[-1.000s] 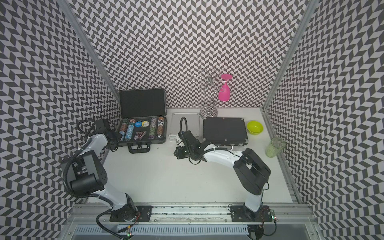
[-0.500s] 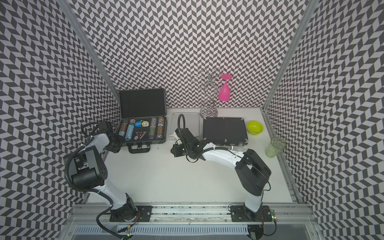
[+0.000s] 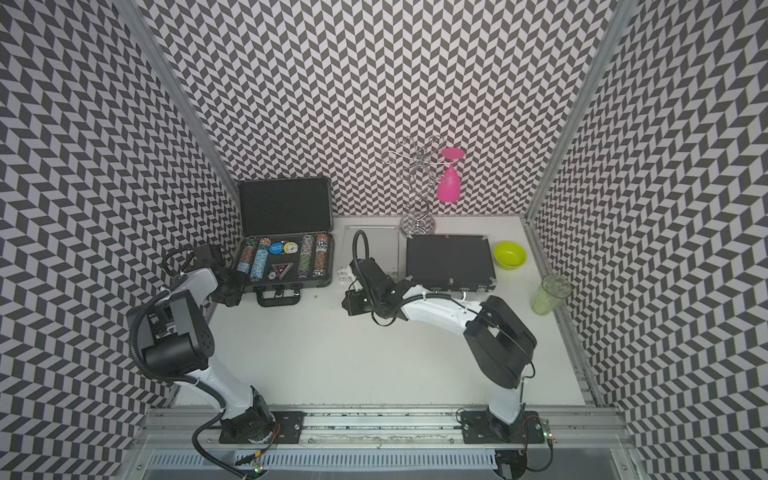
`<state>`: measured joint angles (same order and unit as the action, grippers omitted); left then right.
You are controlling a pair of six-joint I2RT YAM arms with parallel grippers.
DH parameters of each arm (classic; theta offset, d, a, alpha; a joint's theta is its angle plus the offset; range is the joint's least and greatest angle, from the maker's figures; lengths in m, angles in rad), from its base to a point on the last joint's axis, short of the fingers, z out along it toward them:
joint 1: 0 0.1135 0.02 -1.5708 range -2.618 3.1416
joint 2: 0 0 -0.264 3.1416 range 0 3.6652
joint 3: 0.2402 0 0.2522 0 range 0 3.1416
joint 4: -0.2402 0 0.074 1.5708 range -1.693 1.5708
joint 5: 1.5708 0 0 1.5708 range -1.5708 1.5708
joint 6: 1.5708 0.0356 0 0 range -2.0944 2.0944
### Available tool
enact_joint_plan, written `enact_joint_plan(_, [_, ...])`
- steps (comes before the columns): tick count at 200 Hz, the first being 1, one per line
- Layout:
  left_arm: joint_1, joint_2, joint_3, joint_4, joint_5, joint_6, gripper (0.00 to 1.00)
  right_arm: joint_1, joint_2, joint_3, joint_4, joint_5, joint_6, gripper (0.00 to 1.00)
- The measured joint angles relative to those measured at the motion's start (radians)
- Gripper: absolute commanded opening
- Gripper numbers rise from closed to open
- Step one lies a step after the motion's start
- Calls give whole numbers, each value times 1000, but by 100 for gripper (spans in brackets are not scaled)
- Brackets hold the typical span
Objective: Close the poker set cases
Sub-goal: Move the poker set case to the center of the board.
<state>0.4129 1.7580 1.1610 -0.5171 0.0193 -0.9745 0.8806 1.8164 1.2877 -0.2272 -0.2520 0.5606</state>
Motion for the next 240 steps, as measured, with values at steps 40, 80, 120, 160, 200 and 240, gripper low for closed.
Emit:
enact_joint_plan(40, [-1, 23, 32, -31, 7, -14, 49, 0, 0, 0, -10, -2, -4, 19])
enact_joint_plan(80, [-40, 106, 176, -137, -47, -19, 42, 0, 0, 0, -11, -17, -4, 19])
enact_joint_plan(120, [-61, 144, 221, -122, -64, -52, 14, 0, 0, 0, -11, -26, -5, 19])
enact_joint_plan(160, [-68, 126, 190, -95, -80, -101, 0, 0, 0, 0, -10, -35, -5, 19])
enact_joint_plan(200, [-73, 82, 103, -7, -94, -115, 0, 0, 0, 0, -4, -46, -5, 19])
enact_joint_plan(240, [-75, 39, 21, 92, -101, -114, 0, 0, 0, 0, 8, -56, -2, 19])
